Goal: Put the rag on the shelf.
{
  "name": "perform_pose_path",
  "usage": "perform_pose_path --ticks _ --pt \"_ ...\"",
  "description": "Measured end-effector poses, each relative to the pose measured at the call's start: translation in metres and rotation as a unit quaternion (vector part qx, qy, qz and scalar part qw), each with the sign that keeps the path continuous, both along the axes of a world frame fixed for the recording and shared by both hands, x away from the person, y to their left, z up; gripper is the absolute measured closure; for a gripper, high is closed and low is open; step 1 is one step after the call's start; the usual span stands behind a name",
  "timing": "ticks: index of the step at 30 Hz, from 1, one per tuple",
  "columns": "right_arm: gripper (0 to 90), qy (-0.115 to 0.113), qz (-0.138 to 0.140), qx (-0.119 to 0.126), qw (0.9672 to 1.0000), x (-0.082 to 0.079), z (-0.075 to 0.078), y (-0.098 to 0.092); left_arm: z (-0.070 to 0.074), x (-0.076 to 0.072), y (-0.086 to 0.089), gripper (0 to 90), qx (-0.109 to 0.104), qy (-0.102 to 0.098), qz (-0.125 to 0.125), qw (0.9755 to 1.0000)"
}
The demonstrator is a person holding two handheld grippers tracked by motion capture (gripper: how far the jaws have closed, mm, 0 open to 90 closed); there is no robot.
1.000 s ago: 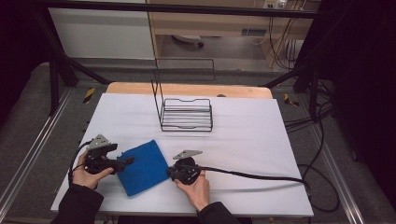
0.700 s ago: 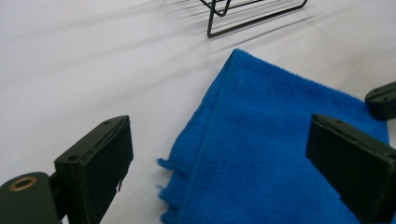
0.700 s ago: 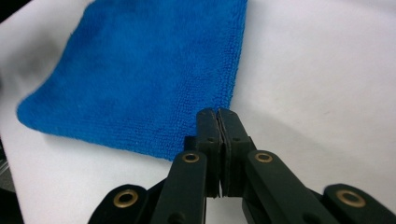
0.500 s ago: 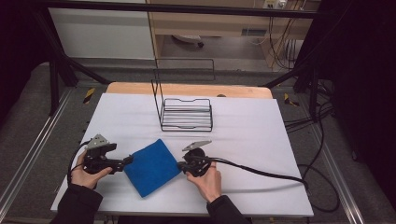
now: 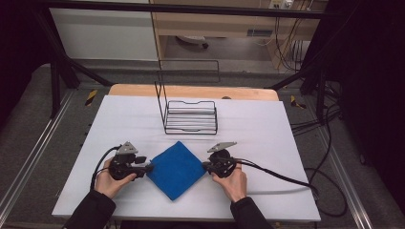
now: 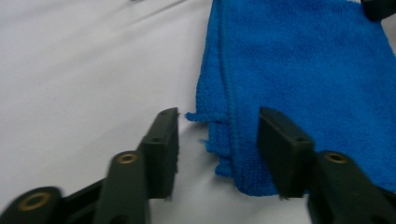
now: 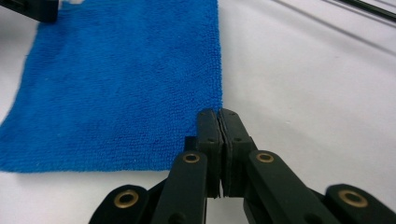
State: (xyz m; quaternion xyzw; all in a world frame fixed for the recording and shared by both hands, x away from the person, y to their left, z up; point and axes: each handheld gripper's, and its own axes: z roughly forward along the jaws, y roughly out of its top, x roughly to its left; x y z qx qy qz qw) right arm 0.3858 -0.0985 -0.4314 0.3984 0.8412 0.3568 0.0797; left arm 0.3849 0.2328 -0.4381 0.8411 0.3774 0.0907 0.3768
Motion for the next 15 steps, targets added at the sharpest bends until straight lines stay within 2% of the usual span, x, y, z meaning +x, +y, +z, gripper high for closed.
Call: perform_pose_path --ticks 3,6,10,12,13,15 --pt "88.7 -0.010 -0.002 -0.002 0.9999 0.003 -0.002 -0.002 -0.002 -0.002 -0.003 67.3 0.007 0.021 -0.009 0.9997" --pt "88.7 -0.015 0.003 -0.007 0.9999 0.007 -0.003 -0.001 -0.004 -0.004 -0.006 75.5 0.012 0.035 -0.011 0.9992" --pt "88.6 -0.028 0.014 -0.008 0.9995 0.017 -0.002 -0.003 -0.004 -0.007 -0.008 81.9 0.006 0.045 -0.009 0.9989" --pt "88.7 -0.029 0.018 -0.007 0.9994 0.023 0.000 -0.003 -0.004 -0.010 -0.009 83.1 0.004 0.047 -0.005 0.9989" --pt "88.7 -0.040 0.026 -0.010 0.9988 0.030 0.001 -0.002 -0.004 -0.012 -0.010 83.4 0.002 0.050 -0.004 0.9987" --pt "88.7 -0.047 0.031 -0.016 0.9983 0.034 0.002 -0.001 -0.004 -0.015 -0.011 83.4 -0.006 0.055 0.000 0.9985"
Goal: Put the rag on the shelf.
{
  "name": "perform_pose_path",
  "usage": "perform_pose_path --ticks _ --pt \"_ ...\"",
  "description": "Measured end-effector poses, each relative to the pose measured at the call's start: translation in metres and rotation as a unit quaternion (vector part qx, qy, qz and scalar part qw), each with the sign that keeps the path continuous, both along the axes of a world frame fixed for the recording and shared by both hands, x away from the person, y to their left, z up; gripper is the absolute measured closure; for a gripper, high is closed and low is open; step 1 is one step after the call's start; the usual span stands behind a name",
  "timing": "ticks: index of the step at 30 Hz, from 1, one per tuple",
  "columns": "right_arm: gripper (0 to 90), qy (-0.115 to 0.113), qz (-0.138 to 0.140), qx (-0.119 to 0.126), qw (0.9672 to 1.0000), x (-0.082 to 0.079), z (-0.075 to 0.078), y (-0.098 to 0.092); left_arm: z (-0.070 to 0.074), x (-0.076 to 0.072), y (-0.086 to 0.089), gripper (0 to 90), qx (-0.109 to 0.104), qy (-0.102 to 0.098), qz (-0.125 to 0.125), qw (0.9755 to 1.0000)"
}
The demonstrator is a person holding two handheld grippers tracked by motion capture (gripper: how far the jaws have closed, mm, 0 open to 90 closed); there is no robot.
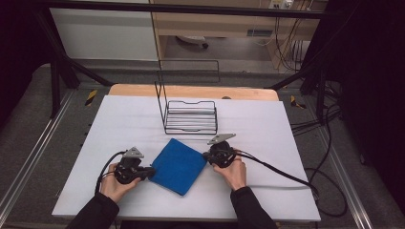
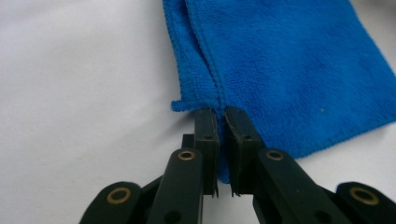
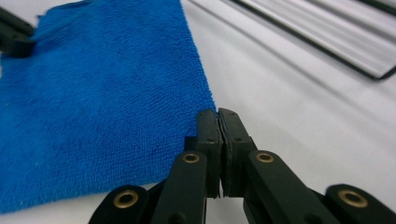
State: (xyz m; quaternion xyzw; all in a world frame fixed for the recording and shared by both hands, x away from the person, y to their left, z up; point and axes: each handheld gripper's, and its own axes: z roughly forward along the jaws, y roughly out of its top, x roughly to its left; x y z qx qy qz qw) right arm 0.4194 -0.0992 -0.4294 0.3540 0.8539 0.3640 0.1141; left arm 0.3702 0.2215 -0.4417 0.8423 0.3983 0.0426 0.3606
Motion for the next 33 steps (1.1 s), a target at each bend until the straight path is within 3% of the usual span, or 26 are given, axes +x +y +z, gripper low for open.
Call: perform_pose_path --ticks 2,9,14,15,17,19,21,24,26,29,33 --pt "88.7 -0.014 0.013 -0.014 0.9997 0.012 0.001 0.006 0.000 -0.003 -0.002 83.4 0.003 -0.007 0.004 1.0000" --pt "88.6 -0.030 0.030 -0.028 0.9987 0.032 -0.005 0.015 0.000 -0.011 -0.007 83.0 -0.005 -0.017 0.014 0.9997" --pt "87.2 -0.038 0.029 -0.021 0.9986 0.038 -0.013 0.018 -0.001 -0.013 -0.009 81.2 0.001 -0.028 0.017 0.9995" --pt "78.9 -0.056 0.014 -0.022 0.9981 0.035 -0.013 0.018 -0.001 -0.013 -0.008 78.6 0.002 -0.028 0.017 0.9994" --pt "76.7 -0.058 0.005 -0.018 0.9982 0.032 -0.011 0.017 0.000 -0.014 -0.007 76.8 0.000 -0.033 0.019 0.9993" --pt "64.8 -0.051 -0.014 0.007 0.9986 0.023 -0.003 0.016 0.001 -0.013 -0.005 72.0 0.000 -0.040 0.021 0.9990" --pt "55.9 -0.050 -0.013 0.025 0.9983 0.009 0.005 0.016 0.002 -0.013 -0.003 62.8 0.001 -0.051 0.026 0.9984" --pt "45.9 -0.028 -0.017 0.043 0.9985 -0.015 0.009 0.017 0.007 -0.011 0.002 50.8 0.001 -0.065 0.035 0.9973" --pt "44.8 -0.009 -0.020 0.036 0.9991 -0.030 0.007 0.018 0.009 -0.011 0.006 43.4 -0.004 -0.074 0.039 0.9965" --pt "43.4 -0.001 -0.019 0.041 0.9990 -0.049 0.002 0.020 0.011 -0.009 0.011 32.8 -0.007 -0.084 0.045 0.9955" --pt "46.6 0.013 -0.012 0.052 0.9985 -0.067 -0.008 0.025 0.010 -0.007 0.020 23.3 -0.014 -0.080 0.048 0.9956"
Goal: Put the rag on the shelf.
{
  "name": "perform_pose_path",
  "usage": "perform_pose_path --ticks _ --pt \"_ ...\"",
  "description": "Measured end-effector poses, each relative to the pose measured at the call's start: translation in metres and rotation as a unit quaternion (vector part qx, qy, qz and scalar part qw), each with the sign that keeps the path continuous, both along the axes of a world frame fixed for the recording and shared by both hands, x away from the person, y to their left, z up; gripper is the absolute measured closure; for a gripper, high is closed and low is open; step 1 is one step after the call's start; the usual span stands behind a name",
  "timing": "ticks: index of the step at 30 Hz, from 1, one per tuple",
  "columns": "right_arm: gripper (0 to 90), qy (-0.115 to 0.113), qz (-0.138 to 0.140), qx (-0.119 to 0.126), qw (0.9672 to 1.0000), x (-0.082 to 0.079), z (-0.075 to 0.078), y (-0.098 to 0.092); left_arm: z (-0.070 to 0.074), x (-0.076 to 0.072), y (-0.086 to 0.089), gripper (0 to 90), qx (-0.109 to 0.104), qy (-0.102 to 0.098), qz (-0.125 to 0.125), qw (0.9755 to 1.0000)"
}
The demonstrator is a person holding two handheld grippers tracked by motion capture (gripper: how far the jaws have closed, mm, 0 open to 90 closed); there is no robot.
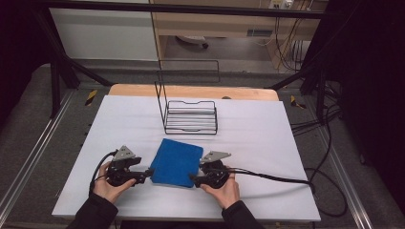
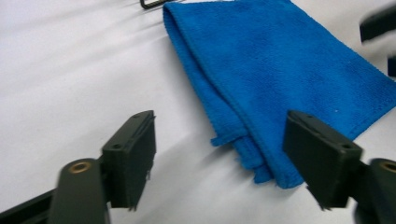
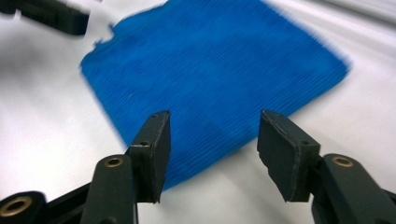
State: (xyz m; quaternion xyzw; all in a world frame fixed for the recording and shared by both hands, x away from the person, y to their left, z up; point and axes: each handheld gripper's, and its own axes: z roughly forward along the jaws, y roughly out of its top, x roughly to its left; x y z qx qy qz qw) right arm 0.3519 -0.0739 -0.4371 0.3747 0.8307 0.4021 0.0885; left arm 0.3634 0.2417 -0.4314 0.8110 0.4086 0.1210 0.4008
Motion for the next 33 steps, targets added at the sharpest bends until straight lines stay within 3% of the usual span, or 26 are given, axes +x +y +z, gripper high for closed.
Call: perform_pose_path --ticks 8,10,13,18,22,23,26,29,30,31,33 --pt "65.1 0.022 -0.008 -0.004 0.9997 -0.012 -0.016 0.007 0.001 0.002 0.010 19.7 -0.002 -0.004 0.011 0.9999" --pt "73.0 0.019 -0.016 -0.005 0.9997 -0.013 -0.017 0.007 0.001 0.002 0.010 19.7 -0.003 -0.004 0.012 0.9999" --pt "86.2 0.038 -0.014 0.006 0.9991 -0.013 -0.016 0.007 0.002 0.002 0.010 19.7 -0.003 -0.005 0.012 0.9999" --pt "88.6 0.054 -0.018 0.009 0.9984 -0.011 -0.010 -0.003 0.003 0.001 0.010 19.7 -0.007 -0.007 0.010 0.9999" --pt "88.7 0.047 -0.028 0.003 0.9985 -0.012 -0.002 -0.020 0.003 0.002 0.009 17.9 -0.012 -0.005 0.008 0.9999" --pt "88.5 0.046 -0.030 -0.008 0.9984 -0.013 -0.002 -0.025 0.004 0.003 0.008 16.6 -0.015 -0.004 0.006 0.9999" --pt "85.0 0.049 -0.021 -0.007 0.9986 -0.012 -0.003 -0.026 0.006 0.007 0.004 12.5 -0.020 0.002 0.001 0.9998" --pt "68.1 0.039 -0.008 0.012 0.9992 -0.010 -0.001 -0.028 0.011 0.015 -0.003 8.0 -0.020 0.007 -0.002 0.9998" --pt "54.3 0.018 -0.007 0.025 0.9995 -0.006 0.004 -0.033 0.013 0.018 -0.005 7.0 -0.017 0.009 -0.001 0.9998" --pt "54.3 0.018 -0.007 0.025 0.9995 -0.006 0.004 -0.033 0.015 0.021 -0.007 7.0 -0.016 0.006 -0.001 0.9999" --pt "46.4 -0.008 -0.011 0.030 0.9995 0.000 0.011 -0.039 0.018 0.030 -0.011 7.1 -0.017 0.008 0.001 0.9998"
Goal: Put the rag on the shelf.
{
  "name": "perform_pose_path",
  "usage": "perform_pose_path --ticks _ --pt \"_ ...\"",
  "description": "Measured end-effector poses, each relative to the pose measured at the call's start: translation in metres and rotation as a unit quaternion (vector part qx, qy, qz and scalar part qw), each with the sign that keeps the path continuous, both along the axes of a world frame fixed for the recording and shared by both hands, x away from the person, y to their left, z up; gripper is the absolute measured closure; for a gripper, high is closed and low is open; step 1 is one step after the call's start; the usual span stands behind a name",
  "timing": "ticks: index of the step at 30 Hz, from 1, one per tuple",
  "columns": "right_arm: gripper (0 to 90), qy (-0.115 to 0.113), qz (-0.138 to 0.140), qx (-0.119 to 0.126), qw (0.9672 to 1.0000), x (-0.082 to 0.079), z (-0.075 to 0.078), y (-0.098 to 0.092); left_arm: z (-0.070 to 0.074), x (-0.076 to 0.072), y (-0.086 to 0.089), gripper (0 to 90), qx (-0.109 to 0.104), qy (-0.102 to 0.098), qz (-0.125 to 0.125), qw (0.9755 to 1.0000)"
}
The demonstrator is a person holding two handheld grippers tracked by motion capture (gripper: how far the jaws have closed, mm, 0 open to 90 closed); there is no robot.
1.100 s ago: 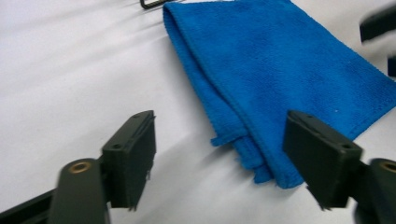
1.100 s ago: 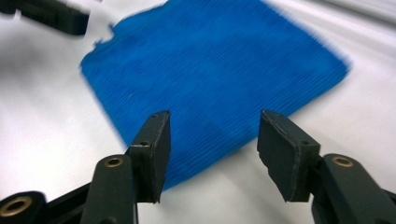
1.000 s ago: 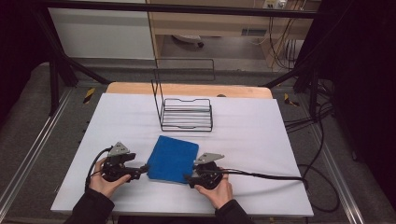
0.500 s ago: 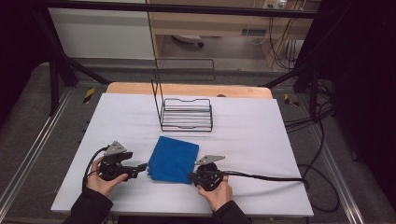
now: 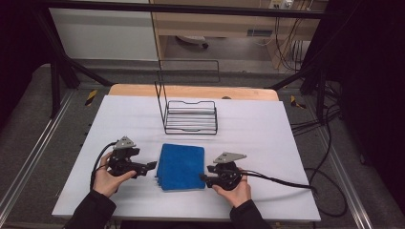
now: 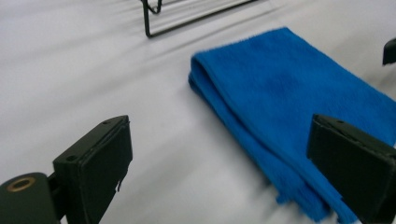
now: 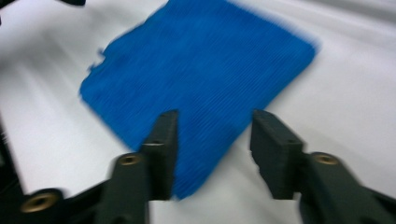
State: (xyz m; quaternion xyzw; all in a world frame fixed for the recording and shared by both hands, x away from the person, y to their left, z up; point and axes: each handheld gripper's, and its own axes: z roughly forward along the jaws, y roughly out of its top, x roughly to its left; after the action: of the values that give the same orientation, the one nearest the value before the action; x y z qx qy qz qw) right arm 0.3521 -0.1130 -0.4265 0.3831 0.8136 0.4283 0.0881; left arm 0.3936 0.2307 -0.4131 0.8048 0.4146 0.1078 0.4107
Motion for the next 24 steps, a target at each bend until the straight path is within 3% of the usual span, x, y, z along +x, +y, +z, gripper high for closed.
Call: perform_pose_path --ticks 2,5,7,9,11,16,19,24 --pt "33.9 -0.025 -0.004 0.001 0.9997 0.009 0.004 -0.006 0.002 0.011 -0.004 7.7 -0.001 0.000 0.003 1.0000" --pt "24.7 -0.043 -0.007 -0.001 0.9991 0.026 0.007 -0.012 0.003 0.026 -0.012 12.5 0.011 -0.004 0.009 0.9999" --pt "23.2 -0.039 -0.013 0.002 0.9992 0.039 0.007 -0.013 0.001 0.036 -0.017 17.9 0.014 -0.005 0.014 0.9998" --pt "22.6 -0.042 -0.019 0.005 0.9989 0.052 0.005 -0.013 -0.002 0.044 -0.021 26.5 0.001 0.003 0.013 0.9999" --pt "24.1 -0.037 -0.027 0.006 0.9989 0.066 0.001 -0.012 -0.007 0.052 -0.026 34.1 -0.006 0.010 0.012 0.9999" --pt "35.2 -0.017 -0.036 -0.003 0.9992 0.093 -0.013 -0.001 -0.022 0.066 -0.036 51.0 0.016 0.017 0.008 0.9997" --pt "43.0 -0.004 -0.041 0.012 0.9991 0.100 -0.021 0.006 -0.029 0.069 -0.040 57.6 0.023 0.021 -0.005 0.9995" --pt "51.9 0.017 -0.036 -0.012 0.9991 0.107 -0.028 0.014 -0.034 0.070 -0.043 63.6 0.024 0.023 -0.015 0.9993"
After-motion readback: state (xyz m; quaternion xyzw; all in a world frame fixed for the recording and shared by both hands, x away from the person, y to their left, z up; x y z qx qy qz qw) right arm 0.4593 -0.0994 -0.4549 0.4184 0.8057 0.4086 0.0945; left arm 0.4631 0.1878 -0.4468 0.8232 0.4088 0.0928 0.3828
